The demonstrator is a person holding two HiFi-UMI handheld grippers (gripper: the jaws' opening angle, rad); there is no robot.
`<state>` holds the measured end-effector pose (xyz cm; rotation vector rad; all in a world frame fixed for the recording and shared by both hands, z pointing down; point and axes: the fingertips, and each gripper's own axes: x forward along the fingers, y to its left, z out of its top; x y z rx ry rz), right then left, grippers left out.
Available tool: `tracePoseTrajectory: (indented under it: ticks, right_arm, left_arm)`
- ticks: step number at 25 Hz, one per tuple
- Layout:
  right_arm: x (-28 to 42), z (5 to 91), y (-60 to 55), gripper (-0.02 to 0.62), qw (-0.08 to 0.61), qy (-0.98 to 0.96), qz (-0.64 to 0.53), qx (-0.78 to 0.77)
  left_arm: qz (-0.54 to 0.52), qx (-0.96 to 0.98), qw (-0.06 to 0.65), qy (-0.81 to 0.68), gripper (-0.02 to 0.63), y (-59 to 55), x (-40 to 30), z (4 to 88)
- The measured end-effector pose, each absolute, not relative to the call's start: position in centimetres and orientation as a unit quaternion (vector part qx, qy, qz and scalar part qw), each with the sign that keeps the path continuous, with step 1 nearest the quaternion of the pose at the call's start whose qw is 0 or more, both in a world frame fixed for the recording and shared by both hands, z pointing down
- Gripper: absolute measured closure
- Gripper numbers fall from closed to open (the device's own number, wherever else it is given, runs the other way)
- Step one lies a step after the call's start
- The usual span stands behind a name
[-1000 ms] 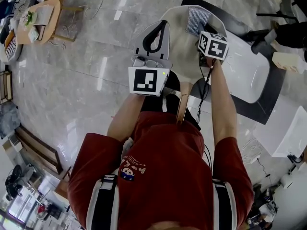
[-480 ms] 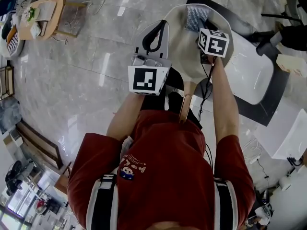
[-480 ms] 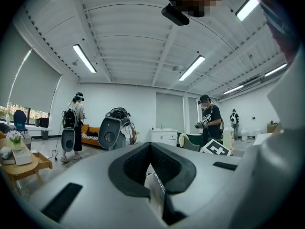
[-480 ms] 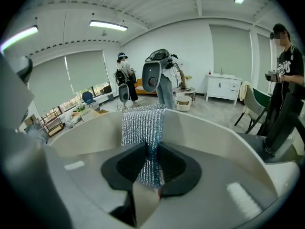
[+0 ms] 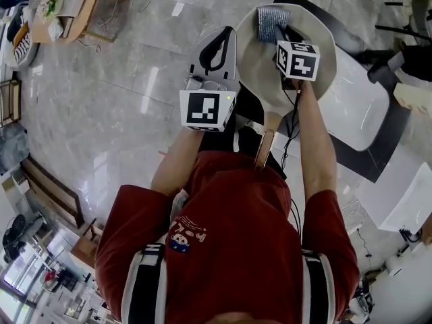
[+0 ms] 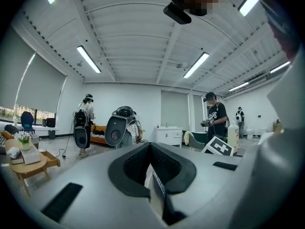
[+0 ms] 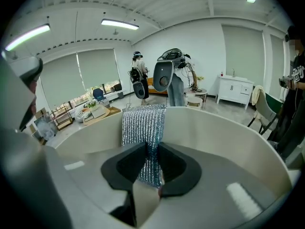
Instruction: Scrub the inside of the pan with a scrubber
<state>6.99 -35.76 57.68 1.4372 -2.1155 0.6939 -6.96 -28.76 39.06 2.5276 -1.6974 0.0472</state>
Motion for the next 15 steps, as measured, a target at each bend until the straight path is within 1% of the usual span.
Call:
tracePoseTrajectory:
  ticks: [15]
  right_arm:
    - [4.0,57.5,-33.1,0.502,0.247,-0.825,0.253,0.440]
  left_arm:
    - [0.030,0.818,0.057,-0.572,0.601,-27.1,-7.7,39.8]
